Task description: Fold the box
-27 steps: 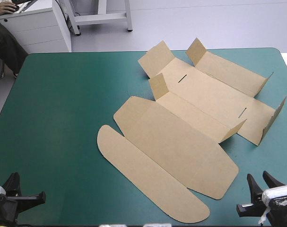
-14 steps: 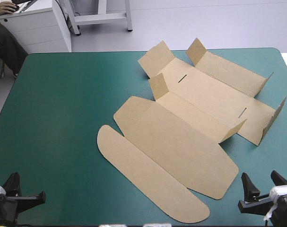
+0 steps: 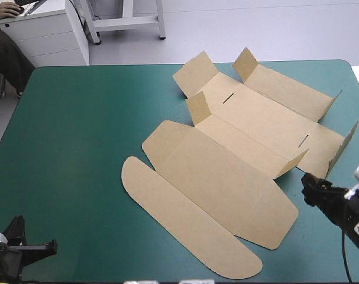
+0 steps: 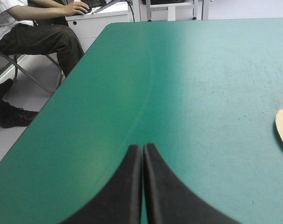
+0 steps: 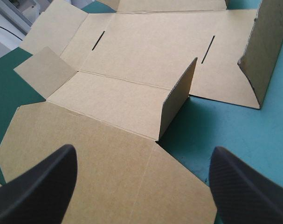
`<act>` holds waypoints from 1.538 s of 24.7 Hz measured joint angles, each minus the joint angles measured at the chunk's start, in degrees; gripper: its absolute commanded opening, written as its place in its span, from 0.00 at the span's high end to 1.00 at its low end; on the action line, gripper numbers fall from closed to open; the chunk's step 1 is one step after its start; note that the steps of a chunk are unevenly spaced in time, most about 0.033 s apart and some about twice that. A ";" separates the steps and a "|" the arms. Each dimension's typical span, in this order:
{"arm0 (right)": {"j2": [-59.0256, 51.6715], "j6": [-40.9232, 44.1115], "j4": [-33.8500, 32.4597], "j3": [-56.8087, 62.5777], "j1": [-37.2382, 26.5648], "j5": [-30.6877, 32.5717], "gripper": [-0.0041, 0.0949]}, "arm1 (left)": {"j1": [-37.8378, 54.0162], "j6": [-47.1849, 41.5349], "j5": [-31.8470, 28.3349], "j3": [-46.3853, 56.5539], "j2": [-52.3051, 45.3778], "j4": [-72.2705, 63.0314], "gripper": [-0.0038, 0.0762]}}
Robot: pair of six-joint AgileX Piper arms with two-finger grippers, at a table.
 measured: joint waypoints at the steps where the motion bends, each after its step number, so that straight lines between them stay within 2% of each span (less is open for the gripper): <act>1: 2.40 1.46 0.00 -0.86 0.00 -0.13 0.23 | 0.00 -0.04 0.00 0.00 0.00 0.00 0.96; 18: 33.45 19.13 0.06 -8.40 0.00 -2.77 0.23 | 0.00 0.01 -0.05 0.00 0.00 0.00 0.96; 26: 44.43 20.41 4.99 -10.15 -2.80 -6.64 0.25 | 0.00 0.01 -0.05 0.00 0.00 0.00 0.96; 28: 46.28 20.41 5.23 -10.15 -2.86 -6.58 0.41 | 0.00 0.01 -0.05 0.00 0.00 0.00 0.96; 30: 47.21 20.41 5.60 -10.17 -2.86 -5.79 0.74 | 0.00 0.01 -0.05 0.00 0.00 0.00 0.96; 32: 47.26 20.35 5.60 -10.17 -2.86 -5.10 0.98 | 0.00 0.01 -0.05 0.00 0.00 0.00 0.96; 38: 47.26 17.51 5.01 -10.22 -2.86 -4.48 0.98 | 0.00 0.01 -0.05 0.00 0.00 0.00 0.96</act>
